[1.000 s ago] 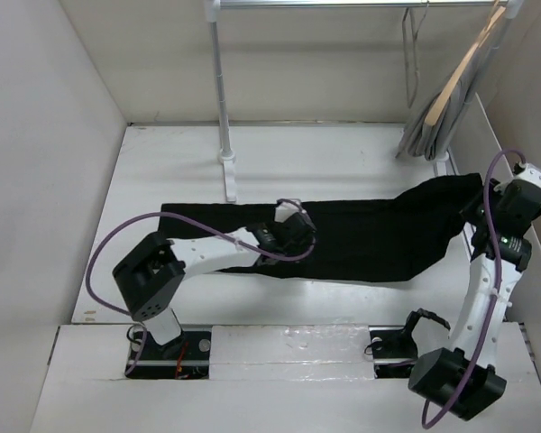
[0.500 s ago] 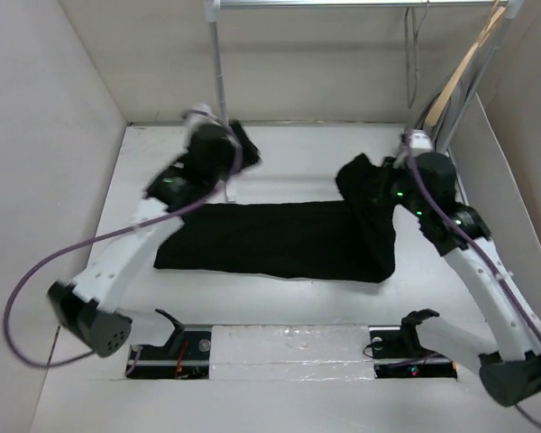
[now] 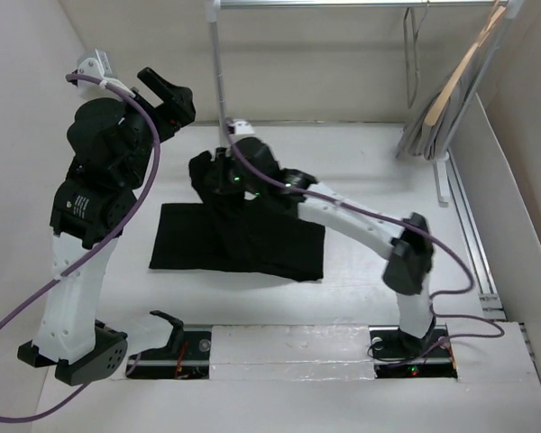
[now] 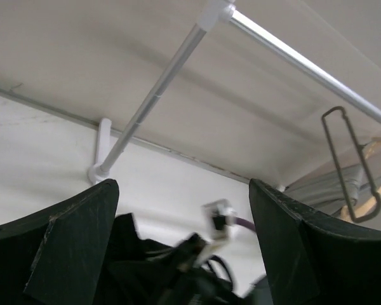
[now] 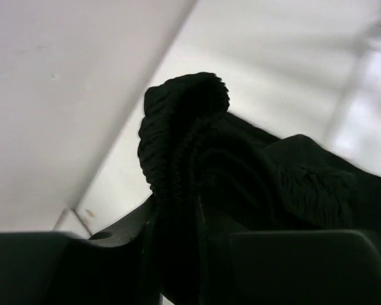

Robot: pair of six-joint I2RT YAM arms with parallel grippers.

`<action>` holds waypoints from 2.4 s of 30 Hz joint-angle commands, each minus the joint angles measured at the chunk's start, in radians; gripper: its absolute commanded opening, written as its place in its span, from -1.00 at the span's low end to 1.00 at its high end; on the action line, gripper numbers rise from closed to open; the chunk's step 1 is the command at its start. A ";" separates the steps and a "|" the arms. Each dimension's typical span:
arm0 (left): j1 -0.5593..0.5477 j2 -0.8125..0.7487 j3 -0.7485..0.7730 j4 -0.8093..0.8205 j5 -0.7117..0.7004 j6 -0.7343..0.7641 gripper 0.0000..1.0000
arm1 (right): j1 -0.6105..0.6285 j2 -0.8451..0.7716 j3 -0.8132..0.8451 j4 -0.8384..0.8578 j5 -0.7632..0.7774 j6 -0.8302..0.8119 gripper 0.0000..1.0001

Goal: Place the trousers on the hanger
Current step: Fold the trousers at the center of the board.

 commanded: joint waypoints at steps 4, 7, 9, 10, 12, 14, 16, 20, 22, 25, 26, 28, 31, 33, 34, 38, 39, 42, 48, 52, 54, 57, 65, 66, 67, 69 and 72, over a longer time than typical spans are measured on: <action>0.003 0.007 0.000 -0.015 -0.080 0.062 0.61 | 0.124 0.407 0.358 0.088 -0.160 0.079 0.19; 0.003 0.010 -0.026 -0.024 -0.122 0.074 0.62 | 0.124 0.439 0.367 0.067 -0.294 0.050 0.73; 0.003 -0.002 -0.073 0.000 -0.147 0.083 0.63 | 0.115 0.387 0.311 0.058 -0.295 -0.023 0.74; 0.003 -0.007 -0.087 0.006 -0.181 0.086 0.62 | 0.098 0.320 0.236 0.051 -0.288 -0.045 0.74; 0.003 -0.007 -0.142 0.009 -0.215 0.094 0.62 | 0.077 0.231 0.138 0.038 -0.265 -0.108 0.74; 0.003 -0.014 -0.208 0.025 -0.224 0.100 0.61 | 0.040 0.075 -0.051 0.047 -0.248 -0.149 0.59; 0.003 -0.034 -0.352 0.040 -0.196 0.079 0.59 | 0.006 -0.031 -0.251 0.067 -0.226 -0.184 0.36; 0.014 -0.036 -0.631 0.115 -0.127 0.053 0.58 | -0.043 -0.280 -0.523 0.058 -0.223 -0.244 -0.82; 0.046 0.012 -0.725 0.117 -0.097 0.033 0.56 | -0.057 -0.332 -0.600 0.010 -0.213 -0.269 -0.85; 0.084 0.029 -0.812 0.156 -0.042 0.004 0.48 | -0.057 -0.423 -0.723 -0.051 -0.157 -0.307 -0.55; 0.110 0.024 -0.839 0.202 -0.022 -0.001 0.47 | -0.066 -0.443 -0.754 -0.061 -0.136 -0.310 -0.15; 0.144 0.027 -0.905 0.232 0.027 -0.022 0.45 | -0.100 -0.502 -0.854 -0.071 -0.140 -0.301 0.15; 0.181 0.061 -0.989 0.262 0.038 -0.038 0.44 | -0.179 -0.556 -0.976 -0.073 -0.151 -0.264 0.35; 0.190 0.082 -1.038 0.273 0.022 -0.044 0.44 | -0.233 -0.576 -1.030 -0.044 -0.194 -0.257 0.35; 0.190 0.105 -1.053 0.275 0.002 -0.053 0.44 | -0.285 -0.591 -1.085 -0.024 -0.209 -0.244 0.37; 0.235 0.190 -1.106 0.243 -0.009 -0.114 0.45 | -0.361 -0.525 -1.184 0.151 -0.422 -0.235 0.43; 0.265 0.216 -1.104 0.214 0.003 -0.154 0.47 | -0.361 -0.471 -1.184 0.186 -0.486 -0.238 0.43; 0.317 0.217 -1.148 0.209 0.079 -0.205 0.50 | -0.335 -0.429 -1.193 0.241 -0.536 -0.218 0.42; 0.394 0.089 -1.274 0.221 0.124 -0.262 0.52 | -0.356 -0.453 -1.291 0.362 -0.573 -0.145 -0.18; 0.394 0.032 -1.282 0.186 0.170 -0.298 0.52 | -0.423 -0.469 -1.332 0.331 -0.562 -0.180 -1.00; 0.394 0.013 -1.278 0.172 0.187 -0.314 0.52 | -0.478 -0.493 -1.339 0.268 -0.541 -0.215 -1.00; 0.394 -0.034 -1.250 0.148 0.164 -0.311 0.53 | -0.532 -0.578 -1.340 0.118 -0.486 -0.307 -1.00; 0.394 -0.134 -1.107 0.111 0.077 -0.277 0.57 | -0.617 -0.602 -1.313 -0.019 -0.536 -0.442 -0.51; 0.394 -0.137 -1.075 0.115 0.089 -0.265 0.55 | -0.606 -0.596 -1.294 -0.040 -0.538 -0.445 -0.31; 0.394 -0.137 -1.058 0.126 0.094 -0.253 0.53 | -0.592 -0.604 -1.267 -0.067 -0.536 -0.453 0.04; 0.330 -0.137 -0.991 0.129 0.077 -0.222 0.49 | -0.540 -0.662 -1.169 -0.154 -0.486 -0.453 0.27; 0.236 -0.135 -0.905 0.173 0.077 -0.162 0.38 | -0.503 -0.731 -0.975 -0.284 -0.391 -0.448 0.58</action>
